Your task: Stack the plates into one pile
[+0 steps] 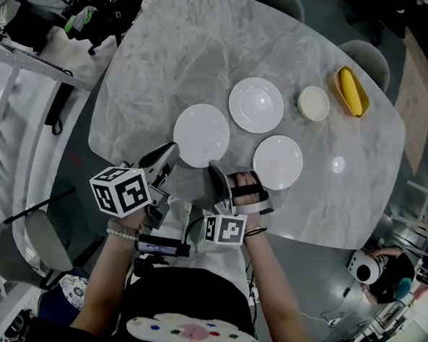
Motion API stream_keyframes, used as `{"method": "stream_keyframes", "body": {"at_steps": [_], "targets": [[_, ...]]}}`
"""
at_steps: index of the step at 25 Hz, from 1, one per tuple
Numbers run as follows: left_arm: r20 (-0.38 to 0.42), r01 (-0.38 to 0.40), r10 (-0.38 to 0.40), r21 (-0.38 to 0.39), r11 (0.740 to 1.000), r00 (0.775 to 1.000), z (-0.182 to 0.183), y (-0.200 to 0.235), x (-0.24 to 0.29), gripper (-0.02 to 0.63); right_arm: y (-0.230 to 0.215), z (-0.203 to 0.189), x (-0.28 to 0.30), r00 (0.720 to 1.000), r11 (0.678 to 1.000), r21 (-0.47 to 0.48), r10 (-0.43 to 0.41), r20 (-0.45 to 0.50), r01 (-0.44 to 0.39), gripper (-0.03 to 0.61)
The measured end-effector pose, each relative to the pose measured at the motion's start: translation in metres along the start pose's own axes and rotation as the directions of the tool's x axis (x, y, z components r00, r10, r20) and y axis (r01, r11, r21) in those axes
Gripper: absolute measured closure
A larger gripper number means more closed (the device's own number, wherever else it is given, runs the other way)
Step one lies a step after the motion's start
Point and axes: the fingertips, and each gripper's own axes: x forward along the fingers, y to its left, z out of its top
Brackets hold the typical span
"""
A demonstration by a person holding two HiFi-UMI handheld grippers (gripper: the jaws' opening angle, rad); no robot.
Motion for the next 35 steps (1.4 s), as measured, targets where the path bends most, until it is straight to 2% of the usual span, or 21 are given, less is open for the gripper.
{"method": "stream_keyframes", "body": {"at_steps": [7, 16, 25, 35], "targets": [[0.011, 0.035, -0.035, 0.034, 0.999, 0.999, 0.008, -0.016, 0.004, 0.58, -0.015, -0.008, -0.005, 0.998, 0.999, -0.021, -0.047, -0.031, 0.046, 0.543], [0.0, 0.067, -0.067, 0.044, 0.997, 0.998, 0.012, -0.034, 0.033, 0.578, -0.034, -0.038, -0.01, 0.995, 0.997, -0.041, -0.074, -0.069, 0.071, 0.543], [-0.008, 0.074, -0.074, -0.001, 0.997, 0.997, 0.009, -0.042, 0.073, 0.575, -0.047, -0.076, -0.007, 0.993, 0.998, -0.039, -0.061, -0.098, 0.057, 0.545], [-0.02, 0.045, -0.045, -0.028, 0.999, 0.999, 0.005, -0.04, 0.113, 0.569, -0.058, -0.11, 0.002, 0.995, 0.999, -0.042, -0.03, -0.098, 0.026, 0.545]]}}
